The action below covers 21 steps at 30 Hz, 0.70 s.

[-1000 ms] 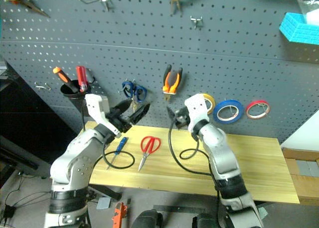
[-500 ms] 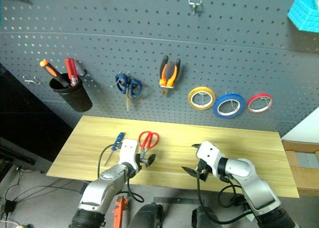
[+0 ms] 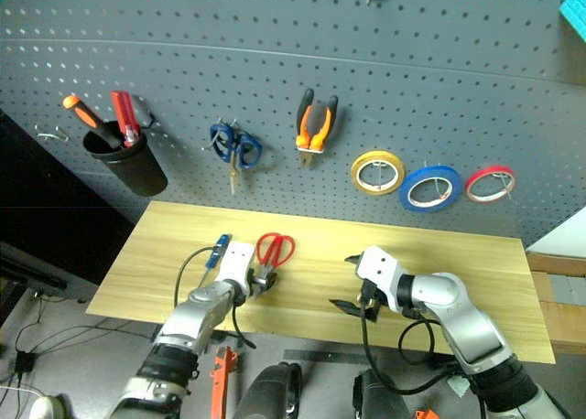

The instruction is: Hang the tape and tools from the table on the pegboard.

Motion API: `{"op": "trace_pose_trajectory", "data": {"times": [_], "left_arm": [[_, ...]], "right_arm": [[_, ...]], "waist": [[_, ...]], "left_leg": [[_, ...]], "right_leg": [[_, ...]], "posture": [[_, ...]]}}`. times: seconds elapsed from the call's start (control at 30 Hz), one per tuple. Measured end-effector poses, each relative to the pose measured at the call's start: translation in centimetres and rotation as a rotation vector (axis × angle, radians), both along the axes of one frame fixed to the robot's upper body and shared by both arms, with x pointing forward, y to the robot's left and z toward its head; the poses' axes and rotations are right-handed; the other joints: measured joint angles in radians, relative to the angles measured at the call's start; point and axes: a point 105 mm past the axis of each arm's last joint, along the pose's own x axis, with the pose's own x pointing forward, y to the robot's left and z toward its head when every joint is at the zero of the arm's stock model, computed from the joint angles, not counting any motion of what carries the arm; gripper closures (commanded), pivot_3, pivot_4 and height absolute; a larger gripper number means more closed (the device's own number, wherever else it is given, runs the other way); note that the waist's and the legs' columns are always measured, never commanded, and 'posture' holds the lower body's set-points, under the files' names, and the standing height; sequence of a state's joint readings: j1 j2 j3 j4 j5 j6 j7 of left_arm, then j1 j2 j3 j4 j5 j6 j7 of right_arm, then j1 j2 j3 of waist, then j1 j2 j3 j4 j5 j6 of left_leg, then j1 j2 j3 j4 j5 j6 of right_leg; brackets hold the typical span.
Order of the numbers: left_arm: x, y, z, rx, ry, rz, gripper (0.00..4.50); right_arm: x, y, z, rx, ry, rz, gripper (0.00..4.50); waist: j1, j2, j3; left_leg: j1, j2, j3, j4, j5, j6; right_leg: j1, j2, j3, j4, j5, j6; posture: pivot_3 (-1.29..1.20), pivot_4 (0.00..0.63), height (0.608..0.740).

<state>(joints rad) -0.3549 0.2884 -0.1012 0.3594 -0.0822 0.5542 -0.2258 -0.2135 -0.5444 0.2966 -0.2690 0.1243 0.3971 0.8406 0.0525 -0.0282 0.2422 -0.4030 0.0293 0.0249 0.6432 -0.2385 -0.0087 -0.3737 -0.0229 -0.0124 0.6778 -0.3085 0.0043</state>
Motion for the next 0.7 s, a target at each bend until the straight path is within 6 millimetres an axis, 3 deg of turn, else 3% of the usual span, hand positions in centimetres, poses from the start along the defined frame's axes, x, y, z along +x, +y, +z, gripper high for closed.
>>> {"op": "trace_pose_trajectory", "data": {"times": [0.13, 0.2, 0.37, 0.5, 0.7], "left_arm": [[0.0, 0.1, 0.0, 0.007, 0.007, -0.017, 0.0], [0.0, 0.0, 0.1, 0.005, 0.006, -0.021, 0.4], [-0.3, -0.2, 0.2, 0.0, 0.007, -0.027, 1.94], [-0.5, -0.5, 0.2, -0.008, 0.007, -0.029, 3.3], [-0.5, -0.4, 0.2, -0.011, 0.008, -0.023, 3.47]], "right_arm": [[0.0, 0.0, -0.2, 0.002, 0.009, -0.003, 0.02], [0.2, 0.0, -0.3, 0.002, 0.014, -0.01, 0.0], [0.6, 0.1, -0.5, 0.014, 0.012, -0.035, 0.0], [1.0, 0.6, 1.0, 0.107, -0.024, -0.045, 0.0], [0.3, 1.8, 4.0, 0.262, -0.118, 0.017, 0.0]], "waist": [[-0.002, 0.002, 0.003], [-0.002, 0.002, 0.003], [-0.003, 0.002, 0.006], [-0.004, 0.002, 0.007], [-0.004, 0.002, 0.008]], "left_leg": [[0.001, 0.0, 0.0, -0.001, 0.0, 0.0], [0.001, 0.0, 0.0, -0.001, 0.0, 0.0], [0.001, 0.001, 0.001, -0.001, 0.0, -0.001], [0.001, 0.001, 0.001, -0.002, 0.0, -0.001], [0.002, 0.001, 0.001, -0.004, -0.001, -0.002]], "right_leg": [[0.0, 0.0, 0.0, 0.0, 0.0, 0.0], [0.0, 0.0, 0.0, 0.0, 0.0, 0.0], [0.0, 0.0, 0.0, 0.0, -0.001, 0.001], [0.0, 0.0, 0.0, 0.0, -0.001, 0.002], [0.0, 0.0, 0.0, -0.001, -0.001, 0.002]], "posture": [[0.11, 0.289, 0.74], [0.11, 0.289, 0.74], [0.11, 0.287, 0.74], [0.11, 0.285, 0.74], [0.11, 0.278, 0.74]]}}
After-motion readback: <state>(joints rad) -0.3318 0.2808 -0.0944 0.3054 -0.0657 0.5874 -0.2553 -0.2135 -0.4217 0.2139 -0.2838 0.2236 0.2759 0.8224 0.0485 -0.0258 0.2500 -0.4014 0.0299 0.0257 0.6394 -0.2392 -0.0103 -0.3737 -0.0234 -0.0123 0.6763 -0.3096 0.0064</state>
